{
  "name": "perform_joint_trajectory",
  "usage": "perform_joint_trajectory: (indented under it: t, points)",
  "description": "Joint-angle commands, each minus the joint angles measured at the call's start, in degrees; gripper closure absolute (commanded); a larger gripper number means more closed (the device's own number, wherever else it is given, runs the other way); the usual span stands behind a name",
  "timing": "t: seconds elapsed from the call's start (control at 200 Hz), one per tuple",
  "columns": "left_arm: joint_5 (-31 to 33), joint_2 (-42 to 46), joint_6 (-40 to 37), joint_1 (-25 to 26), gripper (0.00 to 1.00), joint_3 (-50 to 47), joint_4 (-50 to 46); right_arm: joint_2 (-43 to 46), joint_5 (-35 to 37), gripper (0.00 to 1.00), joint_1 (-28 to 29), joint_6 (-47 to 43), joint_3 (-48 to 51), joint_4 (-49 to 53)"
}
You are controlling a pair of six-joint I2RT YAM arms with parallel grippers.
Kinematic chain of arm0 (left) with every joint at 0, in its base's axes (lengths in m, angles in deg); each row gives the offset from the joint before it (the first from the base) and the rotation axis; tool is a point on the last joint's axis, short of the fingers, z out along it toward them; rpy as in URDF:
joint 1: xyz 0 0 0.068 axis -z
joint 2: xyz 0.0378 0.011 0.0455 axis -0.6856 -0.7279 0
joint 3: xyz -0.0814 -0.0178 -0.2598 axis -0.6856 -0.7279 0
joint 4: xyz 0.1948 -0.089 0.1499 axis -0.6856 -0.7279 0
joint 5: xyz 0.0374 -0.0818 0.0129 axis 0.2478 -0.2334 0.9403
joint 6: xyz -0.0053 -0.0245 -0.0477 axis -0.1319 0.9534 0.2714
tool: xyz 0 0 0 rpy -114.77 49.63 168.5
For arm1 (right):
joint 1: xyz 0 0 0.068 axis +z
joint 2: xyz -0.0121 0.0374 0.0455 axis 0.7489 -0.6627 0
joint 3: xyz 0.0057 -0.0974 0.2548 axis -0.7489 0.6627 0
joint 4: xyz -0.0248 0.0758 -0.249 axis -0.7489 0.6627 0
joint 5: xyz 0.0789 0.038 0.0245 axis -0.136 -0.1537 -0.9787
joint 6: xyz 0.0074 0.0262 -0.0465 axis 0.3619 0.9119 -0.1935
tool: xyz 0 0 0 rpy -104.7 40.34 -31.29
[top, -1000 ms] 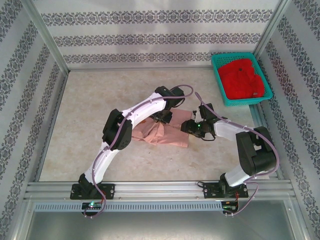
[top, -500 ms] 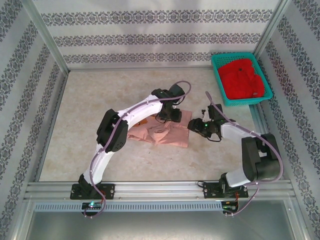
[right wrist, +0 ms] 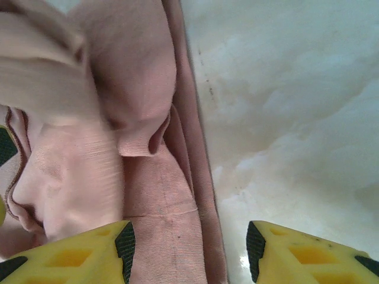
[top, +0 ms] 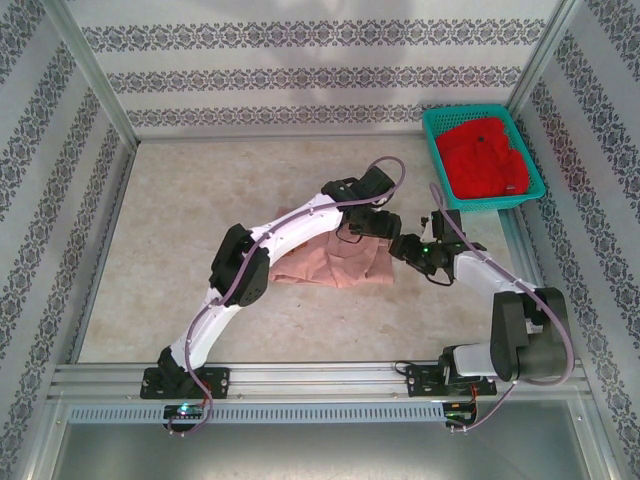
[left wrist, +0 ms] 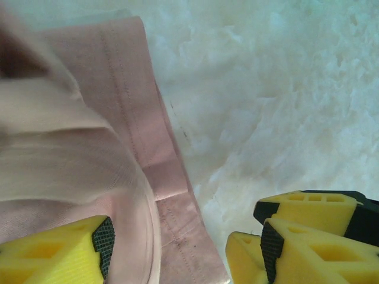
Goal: Fold the inside-out t-shirt
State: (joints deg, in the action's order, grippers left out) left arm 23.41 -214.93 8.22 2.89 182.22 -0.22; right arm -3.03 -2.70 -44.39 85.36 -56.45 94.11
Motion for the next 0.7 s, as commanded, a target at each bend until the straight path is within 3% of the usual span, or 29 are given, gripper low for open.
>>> perform_joint_trajectory:
  t: [0.0, 0.26, 0.37, 0.575, 0.695]
  points:
    - [-0.2, -0.3, -3.1, 0.8, 0.24, 1.3, -1.5, 1.9, 2.2, 0.45, -0.6, -0.4, 1.0, 0.9]
    - [1.9, 5.5, -9.9, 0.3, 0.15, -0.6, -3.0, 5.8, 2.4, 0.43, -1.4, -1.8, 1.3, 0.0]
    - [1.7, 14.7, -11.2, -0.8, 0.15, -12.0, 1.6, 4.3, 2.1, 0.42, 1.6, -3.8, -0.8, -2.6]
    - [0.7, 31.0, -4.0, -8.6, 0.16, -37.5, 10.6, -5.0, 11.3, 0.4, 10.4, -7.4, -9.9, -4.2]
    - [0.1, 34.5, -3.1, -11.1, 0.16, -44.0, 12.1, -12.7, 16.5, 0.37, 13.0, -9.9, -16.2, -2.6]
